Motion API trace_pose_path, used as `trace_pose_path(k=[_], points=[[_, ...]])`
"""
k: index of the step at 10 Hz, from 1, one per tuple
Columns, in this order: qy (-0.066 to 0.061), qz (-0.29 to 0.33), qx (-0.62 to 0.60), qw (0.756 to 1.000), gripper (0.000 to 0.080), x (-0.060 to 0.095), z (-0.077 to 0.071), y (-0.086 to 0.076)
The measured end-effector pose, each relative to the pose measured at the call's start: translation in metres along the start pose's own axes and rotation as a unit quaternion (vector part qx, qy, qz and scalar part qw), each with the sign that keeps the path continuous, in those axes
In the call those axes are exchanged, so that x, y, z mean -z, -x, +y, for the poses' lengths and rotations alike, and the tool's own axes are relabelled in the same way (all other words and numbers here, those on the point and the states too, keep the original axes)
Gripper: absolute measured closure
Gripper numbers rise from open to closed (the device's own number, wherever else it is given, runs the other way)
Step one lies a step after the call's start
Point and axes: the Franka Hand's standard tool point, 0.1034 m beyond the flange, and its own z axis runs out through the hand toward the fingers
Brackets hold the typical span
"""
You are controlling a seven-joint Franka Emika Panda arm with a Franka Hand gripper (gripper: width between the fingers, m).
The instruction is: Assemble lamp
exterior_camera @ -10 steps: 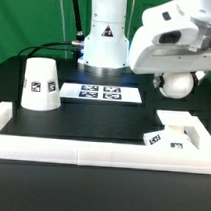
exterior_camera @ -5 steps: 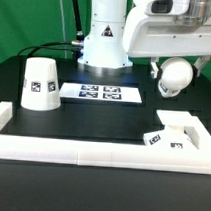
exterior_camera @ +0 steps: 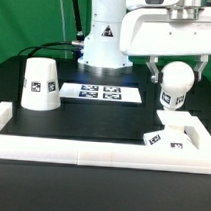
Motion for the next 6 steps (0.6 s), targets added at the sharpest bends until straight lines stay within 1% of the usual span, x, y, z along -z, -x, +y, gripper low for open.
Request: trace_pose_path(k=[1,3,4,6], points=[[0.003,0.016,0.012,1.0,0.022,0.005,0.002,-0.003],[0.005,0.02,0.036,0.999,0.022,0.005,0.005,-0.003],[0.005,0.019,0.049,0.999,0.022,0.008,0.008,-0.007],[0.006,0.024,0.054,0.998,0.022,0.024,0.01,-0.024]])
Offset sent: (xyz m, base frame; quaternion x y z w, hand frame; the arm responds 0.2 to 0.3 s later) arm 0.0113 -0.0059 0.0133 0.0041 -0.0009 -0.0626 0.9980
